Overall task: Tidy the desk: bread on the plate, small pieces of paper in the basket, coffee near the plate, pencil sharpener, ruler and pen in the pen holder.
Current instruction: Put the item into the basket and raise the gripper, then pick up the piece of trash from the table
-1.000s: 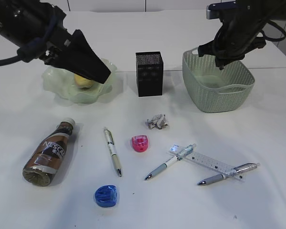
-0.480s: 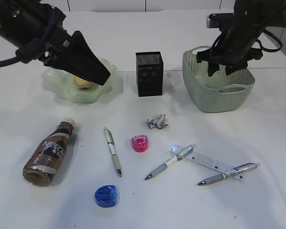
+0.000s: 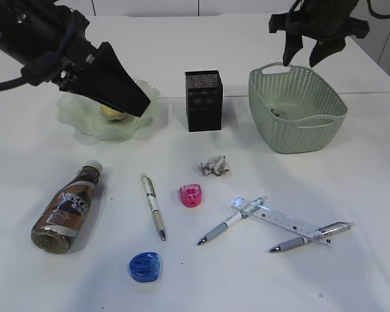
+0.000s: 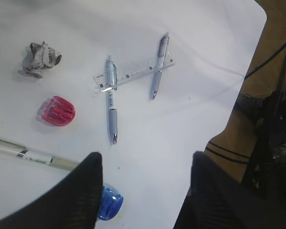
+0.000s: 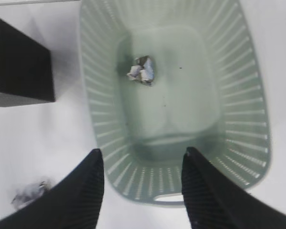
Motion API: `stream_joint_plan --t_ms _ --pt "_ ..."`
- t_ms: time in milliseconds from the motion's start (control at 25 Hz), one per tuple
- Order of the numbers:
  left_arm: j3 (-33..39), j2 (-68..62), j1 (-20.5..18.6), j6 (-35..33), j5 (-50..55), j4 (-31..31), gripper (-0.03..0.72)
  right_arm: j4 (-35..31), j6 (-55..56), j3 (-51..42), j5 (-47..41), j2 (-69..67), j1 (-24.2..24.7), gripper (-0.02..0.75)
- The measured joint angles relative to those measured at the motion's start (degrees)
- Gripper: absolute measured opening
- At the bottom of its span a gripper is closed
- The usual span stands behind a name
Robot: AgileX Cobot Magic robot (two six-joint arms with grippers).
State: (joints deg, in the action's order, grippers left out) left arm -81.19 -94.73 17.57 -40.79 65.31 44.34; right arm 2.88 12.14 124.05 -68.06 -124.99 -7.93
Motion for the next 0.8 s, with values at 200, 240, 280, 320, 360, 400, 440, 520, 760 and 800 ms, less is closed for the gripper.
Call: stream_joint_plan --t_ms 200,240,280,320,360,400,440,520,760,800 --pt "0.00 0.00 0.00 0.47 1.29 0.00 0.415 -6.93 -3.67 3.31 -2.92 0.00 0.00 0.413" --pt "0.00 0.00 0.00 0.57 1.58 0.00 0.415 -7.34 -3.94 3.31 -3.05 0.00 0.00 0.413" --pt "0.00 0.00 0.00 0.57 1.69 0.00 0.415 -7.68 -4.13 3.41 -3.05 0.00 0.00 0.412" --pt "0.00 0.00 0.00 0.57 2.03 0.00 0.415 -8.74 -4.65 3.36 -3.26 0.00 -0.12 0.412" --pt "0.00 0.00 0.00 0.65 2.14 0.00 0.415 -9.03 -5.19 3.36 -3.27 0.00 -0.39 0.412" --pt "0.00 0.00 0.00 0.65 2.36 0.00 0.415 -9.12 -5.47 3.36 -3.36 0.00 -0.63 0.412" --pt "0.00 0.00 0.00 0.65 2.46 0.00 0.415 -9.12 -5.94 3.36 -3.36 0.11 -1.49 0.412" --pt "0.00 0.00 0.00 0.65 2.61 0.00 0.415 -9.25 -6.49 3.36 -3.36 0.35 -2.81 0.412" --pt "0.00 0.00 0.00 0.65 3.86 -0.10 0.414 -6.53 -7.08 3.36 -3.36 0.57 -11.57 0.408" --pt "0.00 0.00 0.00 0.65 4.00 -0.21 0.414 -6.25 -7.24 3.36 -3.36 0.57 -12.44 0.407"
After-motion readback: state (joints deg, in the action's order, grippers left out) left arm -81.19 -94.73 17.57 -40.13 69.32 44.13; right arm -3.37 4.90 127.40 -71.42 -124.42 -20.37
